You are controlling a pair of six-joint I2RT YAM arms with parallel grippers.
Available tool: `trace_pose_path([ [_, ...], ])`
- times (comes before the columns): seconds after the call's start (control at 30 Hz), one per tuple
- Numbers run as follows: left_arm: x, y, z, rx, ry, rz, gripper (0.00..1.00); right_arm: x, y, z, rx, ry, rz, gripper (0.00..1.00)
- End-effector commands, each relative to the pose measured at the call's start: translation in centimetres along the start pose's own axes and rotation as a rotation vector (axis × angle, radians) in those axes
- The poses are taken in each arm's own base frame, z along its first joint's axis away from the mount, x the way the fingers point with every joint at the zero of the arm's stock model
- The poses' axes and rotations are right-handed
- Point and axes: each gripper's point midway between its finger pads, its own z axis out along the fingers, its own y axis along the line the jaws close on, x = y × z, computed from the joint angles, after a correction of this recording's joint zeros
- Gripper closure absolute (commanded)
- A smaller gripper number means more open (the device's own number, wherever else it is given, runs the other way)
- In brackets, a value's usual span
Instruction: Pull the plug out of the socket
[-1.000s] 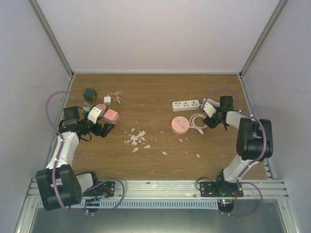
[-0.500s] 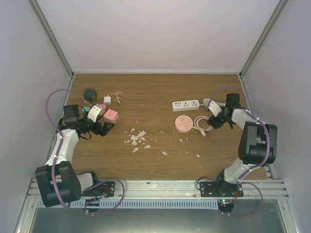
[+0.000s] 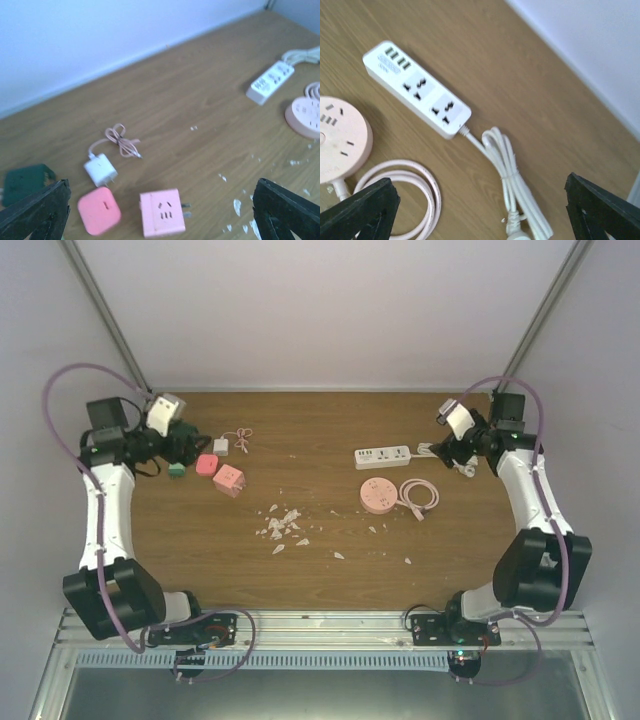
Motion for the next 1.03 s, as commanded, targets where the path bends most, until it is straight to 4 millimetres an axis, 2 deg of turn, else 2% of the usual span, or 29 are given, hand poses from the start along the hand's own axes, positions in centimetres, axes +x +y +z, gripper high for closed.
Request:
trace_pose_path([
  [0.0,-3.2,2.1,-3.3,-0.001,-0.082,-0.102,0.01,-3.5,-0.6,-3.8,0.022,-0.111,0.030,0.04],
  [0.13,-4.6,4.3,-6.0,0.004,-0.167,-0.184,0.01,-5.9,-1.5,-6.8,0.055,-0.217,0.059,0.00],
  [0.23,-4.4,5.8,-7.7,-0.008,-0.216,-0.236,0.01,-7.1,-2.2,-9.1,0.072,-0.307,0.105,0.00],
  [0.33,-3.4,7.4,-9.2,-0.050,-0.253,-0.276,0.01,-7.4,-2.6,-10.7,0.080,-0.376,0.144,0.00],
  [0.47,-1.2,8.8,-10.3,-0.127,-0.247,-0.294,0.01,-5.8,-3.4,-11.2,0.122,-0.417,0.199,0.00],
  [0.57,1.1,9.4,-10.1,-0.183,-0.209,-0.303,0.01,-3.9,-4.8,-11.5,0.165,-0.439,0.268,0.00],
  [0.7,3.0,9.4,-9.7,-0.230,-0.176,-0.283,0.01,-1.6,-6.0,-11.2,0.179,-0.445,0.348,0.01],
  [0.87,3.3,9.5,-9.8,-0.244,-0.168,-0.292,0.01,-0.3,-6.8,-10.6,0.188,-0.434,0.380,0.00],
  [1.0,3.1,9.9,-9.9,-0.262,-0.163,-0.285,0.01,0.0,-7.1,-10.4,0.189,-0.428,0.383,0.00],
])
